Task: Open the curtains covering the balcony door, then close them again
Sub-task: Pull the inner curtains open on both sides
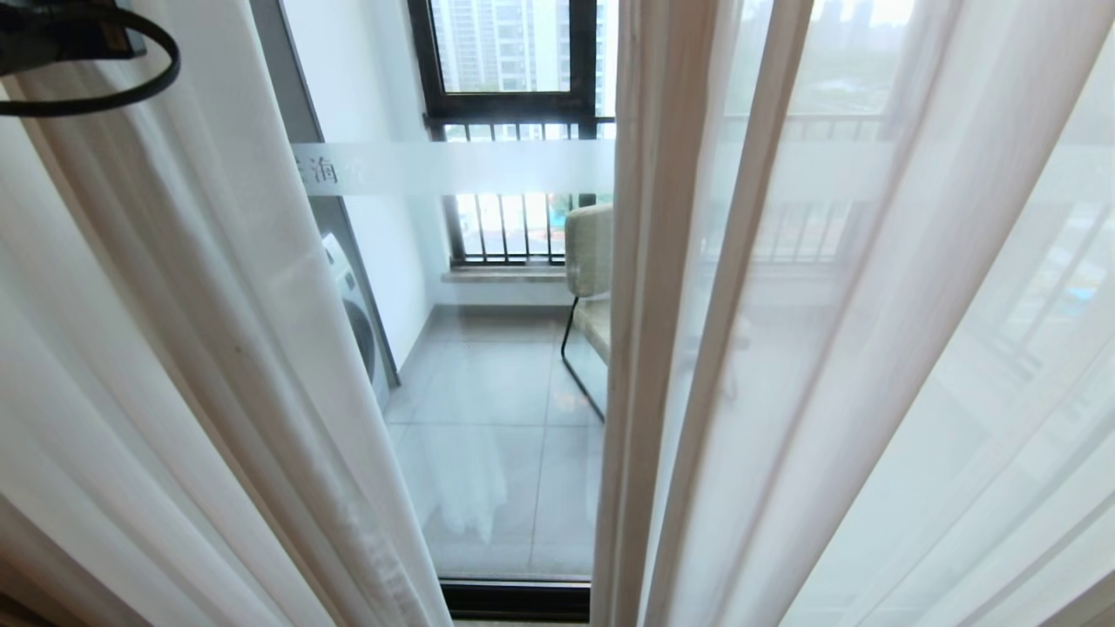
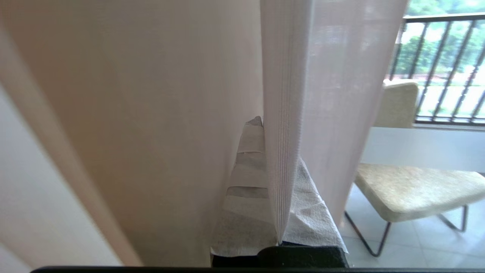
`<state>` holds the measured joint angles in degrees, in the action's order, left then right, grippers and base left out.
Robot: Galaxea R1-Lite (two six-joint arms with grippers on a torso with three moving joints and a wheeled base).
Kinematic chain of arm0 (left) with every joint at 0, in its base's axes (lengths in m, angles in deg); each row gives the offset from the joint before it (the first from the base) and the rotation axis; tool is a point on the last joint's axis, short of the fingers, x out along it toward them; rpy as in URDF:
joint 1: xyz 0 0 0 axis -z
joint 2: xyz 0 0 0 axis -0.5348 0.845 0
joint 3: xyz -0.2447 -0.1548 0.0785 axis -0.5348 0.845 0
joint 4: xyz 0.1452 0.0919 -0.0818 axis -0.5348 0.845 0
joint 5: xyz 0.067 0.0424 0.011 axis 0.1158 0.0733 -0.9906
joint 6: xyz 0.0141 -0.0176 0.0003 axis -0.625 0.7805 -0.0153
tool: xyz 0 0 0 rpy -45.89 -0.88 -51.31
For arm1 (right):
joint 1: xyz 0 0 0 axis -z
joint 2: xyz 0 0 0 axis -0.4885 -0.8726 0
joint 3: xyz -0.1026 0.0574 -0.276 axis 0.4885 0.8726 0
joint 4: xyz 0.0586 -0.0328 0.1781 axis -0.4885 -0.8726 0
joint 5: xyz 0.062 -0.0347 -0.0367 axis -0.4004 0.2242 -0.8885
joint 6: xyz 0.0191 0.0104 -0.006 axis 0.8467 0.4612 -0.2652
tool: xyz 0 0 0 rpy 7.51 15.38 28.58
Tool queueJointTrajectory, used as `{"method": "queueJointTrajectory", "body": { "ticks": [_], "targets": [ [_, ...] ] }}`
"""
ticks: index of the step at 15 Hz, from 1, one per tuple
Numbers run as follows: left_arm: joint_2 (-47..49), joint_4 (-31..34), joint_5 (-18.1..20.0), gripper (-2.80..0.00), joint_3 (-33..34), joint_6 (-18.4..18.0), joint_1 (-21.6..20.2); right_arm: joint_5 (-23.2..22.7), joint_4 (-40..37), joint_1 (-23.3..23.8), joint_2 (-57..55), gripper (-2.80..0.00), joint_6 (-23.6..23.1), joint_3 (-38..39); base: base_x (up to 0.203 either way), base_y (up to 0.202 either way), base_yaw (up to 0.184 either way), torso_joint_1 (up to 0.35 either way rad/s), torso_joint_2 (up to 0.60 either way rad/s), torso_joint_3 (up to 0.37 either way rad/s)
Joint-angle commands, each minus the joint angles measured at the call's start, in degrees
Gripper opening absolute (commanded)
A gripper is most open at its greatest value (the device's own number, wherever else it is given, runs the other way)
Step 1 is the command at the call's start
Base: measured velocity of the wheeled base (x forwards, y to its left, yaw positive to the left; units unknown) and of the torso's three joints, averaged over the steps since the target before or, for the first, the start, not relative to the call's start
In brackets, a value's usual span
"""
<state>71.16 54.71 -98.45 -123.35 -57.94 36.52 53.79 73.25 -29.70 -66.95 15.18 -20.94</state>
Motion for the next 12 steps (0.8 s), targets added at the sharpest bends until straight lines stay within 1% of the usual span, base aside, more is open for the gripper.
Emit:
{"method": "queueJointTrajectory", "body": {
  "ticks": [1, 12],
  "targets": [
    [0.3, -0.1, -0.2, -2.80, 0.3, 0.0, -0.1, -0.1, 0.0, 0.1, 0.0, -2.80, 0.0, 0.0, 0.003, 0.107, -0.005, -0.001, 0.01, -0.001],
    [0.2, -0.1, -0.3, -2.80, 0.3, 0.1, -0.7, -0.1, 0.0, 0.1, 0.0, -2.80, 0.0, 0.0, 0.000, 0.187, 0.000, 0.001, 0.00, 0.004]
  ]
}}
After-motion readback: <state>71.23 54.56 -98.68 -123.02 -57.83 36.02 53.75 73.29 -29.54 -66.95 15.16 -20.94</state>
